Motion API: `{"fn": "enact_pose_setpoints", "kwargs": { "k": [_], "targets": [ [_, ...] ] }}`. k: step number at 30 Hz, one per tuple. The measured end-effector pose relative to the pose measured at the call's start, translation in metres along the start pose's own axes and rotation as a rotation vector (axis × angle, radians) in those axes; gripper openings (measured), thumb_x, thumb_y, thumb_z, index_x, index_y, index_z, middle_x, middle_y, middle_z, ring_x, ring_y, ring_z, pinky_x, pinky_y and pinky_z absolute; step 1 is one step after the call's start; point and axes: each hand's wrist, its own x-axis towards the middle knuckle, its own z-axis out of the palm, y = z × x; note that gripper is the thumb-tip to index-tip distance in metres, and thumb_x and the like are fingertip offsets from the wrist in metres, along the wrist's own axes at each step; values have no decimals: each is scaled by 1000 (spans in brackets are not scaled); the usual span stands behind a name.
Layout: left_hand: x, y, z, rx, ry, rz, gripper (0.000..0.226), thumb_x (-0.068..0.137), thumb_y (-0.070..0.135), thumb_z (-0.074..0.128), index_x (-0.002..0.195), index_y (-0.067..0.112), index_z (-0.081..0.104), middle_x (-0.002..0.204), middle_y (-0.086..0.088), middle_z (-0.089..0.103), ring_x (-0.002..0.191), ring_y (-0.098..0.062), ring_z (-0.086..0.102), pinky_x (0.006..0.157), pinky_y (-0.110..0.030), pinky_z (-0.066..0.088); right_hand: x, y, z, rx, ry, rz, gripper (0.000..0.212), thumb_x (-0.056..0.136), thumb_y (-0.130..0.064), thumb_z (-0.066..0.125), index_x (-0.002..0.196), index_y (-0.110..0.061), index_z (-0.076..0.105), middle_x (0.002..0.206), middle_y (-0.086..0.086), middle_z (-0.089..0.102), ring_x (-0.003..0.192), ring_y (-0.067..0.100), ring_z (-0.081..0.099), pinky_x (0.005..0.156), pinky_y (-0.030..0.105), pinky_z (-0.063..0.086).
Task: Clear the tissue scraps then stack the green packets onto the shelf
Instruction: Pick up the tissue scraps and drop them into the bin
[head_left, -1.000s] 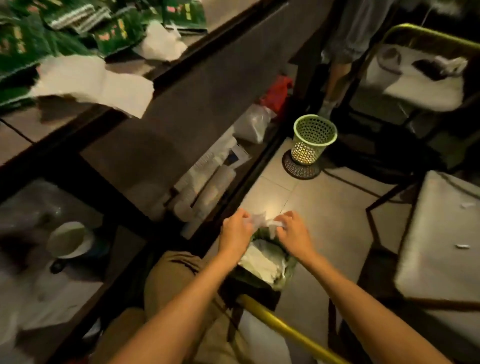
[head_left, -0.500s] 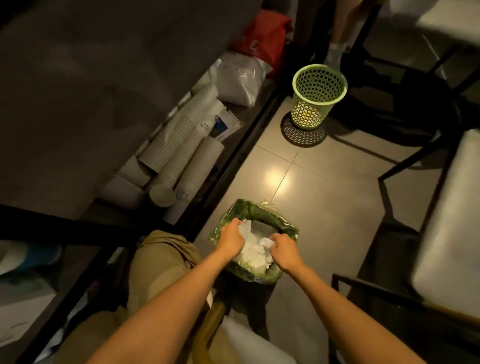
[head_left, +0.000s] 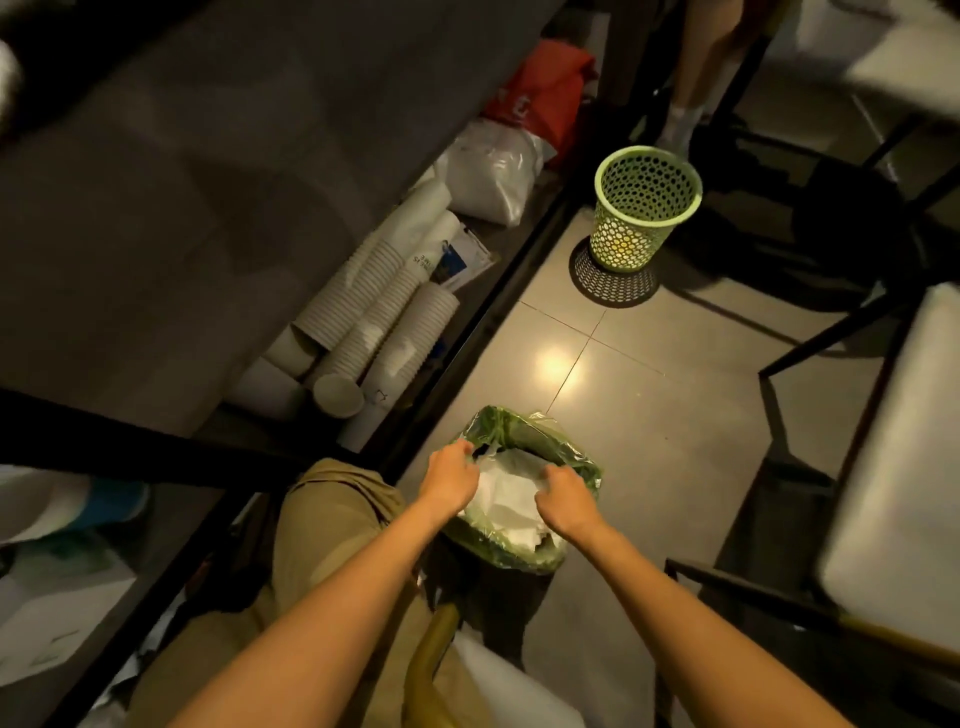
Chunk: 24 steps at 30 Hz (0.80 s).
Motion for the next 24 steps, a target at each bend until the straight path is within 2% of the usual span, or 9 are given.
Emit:
{"fn": "enact_pose_setpoints", "kwargs": {
  "k": [3, 8, 11, 15, 19, 24],
  "targets": [
    [-23, 10, -28, 63, 124, 110, 37, 96, 12, 41, 131, 11, 49, 132, -11, 53, 119, -26, 50, 92, -32, 41, -17, -30, -30, -70, 116, -123, 29, 91, -7, 41, 117, 1, 52, 124, 19, 51, 110, 34, 52, 89, 37, 44],
    [-87, 30, -95, 82, 425, 322, 35, 97, 18, 43, 130, 12, 51, 130, -8, 54, 117, -24, 51, 94, -34, 40, -68, -96, -86, -149, 369, -407, 31, 95, -14, 41, 123, -6, 51, 126, 11, 50, 111, 28, 52, 90, 33, 41],
    [-136, 37, -142, 87, 675, 450, 32, 95, 18, 46, 125, 11, 55, 123, -10, 58, 114, -26, 54, 94, -35, 39, -106, -137, -117, -153, 525, -569, 30, 95, -16, 42, 122, -8, 53, 125, 9, 51, 109, 27, 53, 86, 34, 41],
    [-205, 29, -198, 42, 1008, 549, 28, 92, 15, 54, 118, 10, 61, 113, -9, 62, 101, -29, 60, 85, -38, 44, -156, -196, -145, -105, 663, -779, 30, 93, -14, 46, 121, -8, 55, 123, 10, 54, 111, 29, 53, 89, 36, 39],
    [-250, 3, -240, 18, 1233, 526, 26, 90, 12, 57, 114, 7, 63, 110, -13, 64, 99, -32, 60, 81, -38, 45, -198, -259, -143, -16, 722, -1000, 26, 91, -12, 51, 115, -6, 60, 118, 10, 56, 105, 29, 56, 86, 36, 42],
    [-263, -45, -274, 54, 1288, 350, 26, 92, 10, 51, 116, 7, 61, 116, -12, 60, 108, -31, 55, 87, -37, 42, -216, -329, -125, -92, 708, -1112, 32, 95, -17, 48, 126, -11, 54, 127, 9, 49, 113, 28, 51, 85, 35, 39]
  ]
}}
